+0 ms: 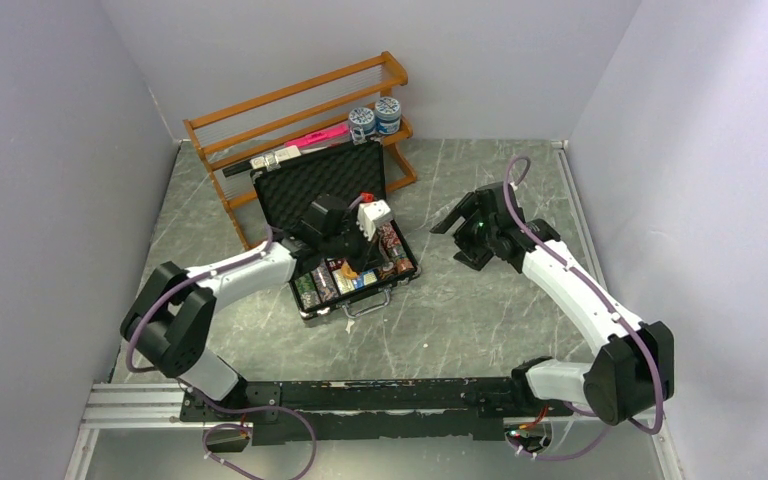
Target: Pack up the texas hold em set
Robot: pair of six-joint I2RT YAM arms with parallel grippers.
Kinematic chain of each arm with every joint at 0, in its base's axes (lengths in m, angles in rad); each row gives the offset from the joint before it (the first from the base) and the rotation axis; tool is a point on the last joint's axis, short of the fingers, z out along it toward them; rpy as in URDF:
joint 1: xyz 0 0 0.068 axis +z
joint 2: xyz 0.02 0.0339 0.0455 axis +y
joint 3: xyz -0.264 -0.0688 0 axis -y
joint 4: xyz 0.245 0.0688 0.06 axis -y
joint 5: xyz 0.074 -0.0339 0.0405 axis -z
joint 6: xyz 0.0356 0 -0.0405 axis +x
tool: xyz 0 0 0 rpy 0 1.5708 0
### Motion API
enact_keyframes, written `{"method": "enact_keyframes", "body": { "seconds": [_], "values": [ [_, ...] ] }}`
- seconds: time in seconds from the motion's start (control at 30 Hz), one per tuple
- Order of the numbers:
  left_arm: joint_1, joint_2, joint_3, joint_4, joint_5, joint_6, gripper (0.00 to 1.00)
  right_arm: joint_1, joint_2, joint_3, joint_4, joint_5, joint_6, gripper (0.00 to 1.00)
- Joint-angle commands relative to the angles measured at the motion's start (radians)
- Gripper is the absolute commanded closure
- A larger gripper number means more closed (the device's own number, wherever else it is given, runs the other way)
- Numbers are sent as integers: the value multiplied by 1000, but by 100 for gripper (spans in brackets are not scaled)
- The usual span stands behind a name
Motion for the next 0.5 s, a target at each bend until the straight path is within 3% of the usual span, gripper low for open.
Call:
{"method": "enact_keyframes", "body": {
  "seconds": [0.0,0.47],
  "values": [
    [-37,48,98,-41,-11,81,95,-15,2,-25,2,-32,-41,17],
    [-70,123,118,-106,-130,121,95,-29,20,-77,48,-119,-35,18]
  ]
}}
